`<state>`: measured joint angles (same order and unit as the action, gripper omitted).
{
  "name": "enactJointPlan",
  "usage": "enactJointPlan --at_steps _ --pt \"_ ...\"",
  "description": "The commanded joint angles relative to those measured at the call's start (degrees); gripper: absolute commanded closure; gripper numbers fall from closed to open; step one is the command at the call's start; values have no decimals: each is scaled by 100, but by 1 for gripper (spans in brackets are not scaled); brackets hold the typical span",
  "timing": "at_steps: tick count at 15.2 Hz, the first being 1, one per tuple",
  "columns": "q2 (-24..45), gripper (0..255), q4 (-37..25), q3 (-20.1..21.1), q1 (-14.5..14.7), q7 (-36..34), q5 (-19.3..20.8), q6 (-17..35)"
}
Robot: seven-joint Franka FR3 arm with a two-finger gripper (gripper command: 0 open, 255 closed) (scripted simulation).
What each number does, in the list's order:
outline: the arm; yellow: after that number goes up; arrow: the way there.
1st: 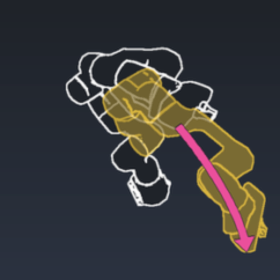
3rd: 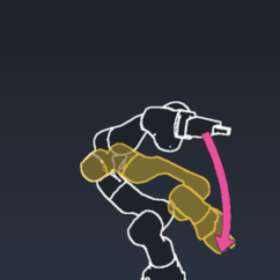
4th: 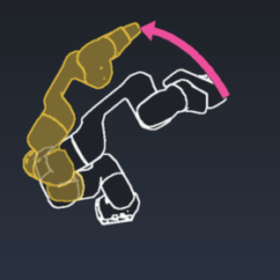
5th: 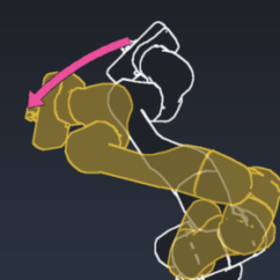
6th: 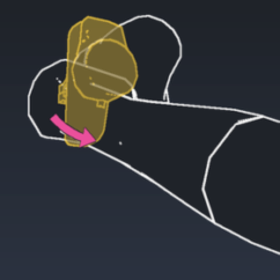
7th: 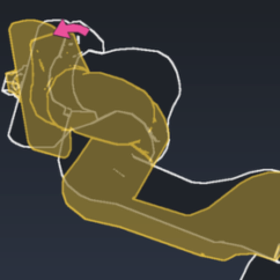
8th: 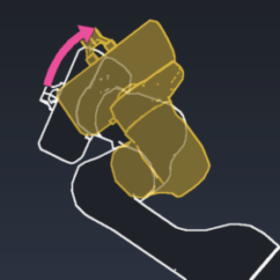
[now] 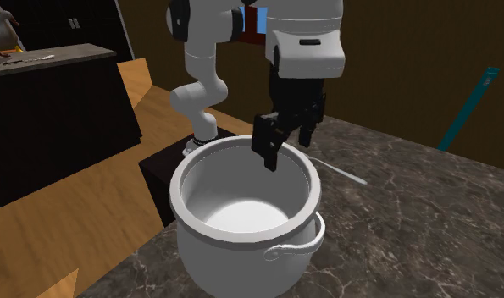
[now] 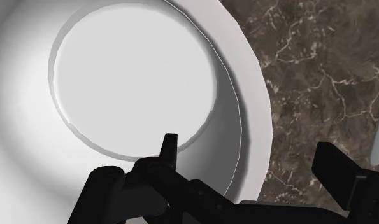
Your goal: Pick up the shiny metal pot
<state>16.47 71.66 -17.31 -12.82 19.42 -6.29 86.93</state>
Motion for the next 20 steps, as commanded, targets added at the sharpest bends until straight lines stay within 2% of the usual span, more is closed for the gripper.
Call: enactJointPlan --at_steps 1,3,4,13,20 --pt "-75 0 313 1 26 5 23 243" --pt "-76 0 314 2 26 5 23 243" --pt "-88 255 335 0 26 8 27 253" --pt "-75 255 313 2 25 5 23 243" --pt "182 255 -612 -9 -73 11 -58 -433"
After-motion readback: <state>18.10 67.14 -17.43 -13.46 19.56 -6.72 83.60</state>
